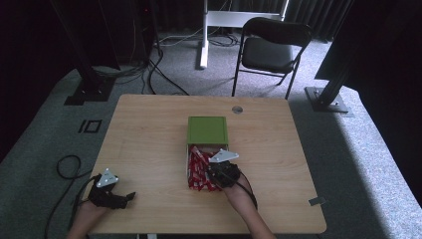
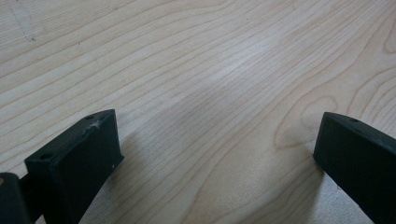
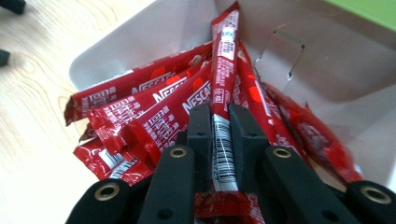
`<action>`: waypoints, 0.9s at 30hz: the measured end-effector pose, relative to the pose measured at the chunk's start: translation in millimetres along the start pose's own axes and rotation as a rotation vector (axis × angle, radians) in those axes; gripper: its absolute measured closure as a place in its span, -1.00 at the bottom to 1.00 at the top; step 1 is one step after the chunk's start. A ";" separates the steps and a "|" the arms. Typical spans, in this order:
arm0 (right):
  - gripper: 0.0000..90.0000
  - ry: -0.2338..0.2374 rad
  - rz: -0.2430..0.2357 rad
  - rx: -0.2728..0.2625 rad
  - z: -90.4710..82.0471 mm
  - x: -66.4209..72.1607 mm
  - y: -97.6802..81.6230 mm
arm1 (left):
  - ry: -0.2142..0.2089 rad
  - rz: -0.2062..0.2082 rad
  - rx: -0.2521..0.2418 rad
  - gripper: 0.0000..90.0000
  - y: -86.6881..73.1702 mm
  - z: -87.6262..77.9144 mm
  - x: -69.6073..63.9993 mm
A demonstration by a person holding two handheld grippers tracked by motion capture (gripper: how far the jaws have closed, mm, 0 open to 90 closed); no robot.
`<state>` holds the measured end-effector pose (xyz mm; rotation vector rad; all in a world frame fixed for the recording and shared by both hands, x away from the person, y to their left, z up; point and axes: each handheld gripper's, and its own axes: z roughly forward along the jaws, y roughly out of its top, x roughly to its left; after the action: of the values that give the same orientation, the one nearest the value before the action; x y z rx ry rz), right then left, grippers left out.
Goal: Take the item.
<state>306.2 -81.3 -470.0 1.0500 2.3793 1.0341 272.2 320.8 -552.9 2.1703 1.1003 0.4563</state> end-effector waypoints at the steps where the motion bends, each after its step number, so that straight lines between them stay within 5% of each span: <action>1: 0.78 0.003 0.007 -0.005 -1.8 -1.0 -0.2 | 0.000 0.000 0.000 -0.97 0.0 0.0 0.0; 27: 0.83 0.057 0.025 -0.086 -54.2 -10.0 -8.4 | 0.000 0.002 0.002 -0.97 0.0 -0.1 0.2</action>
<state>278.6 -118.9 -439.4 1.0347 2.3487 1.1787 272.3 321.0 -552.7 2.1735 1.0993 0.4561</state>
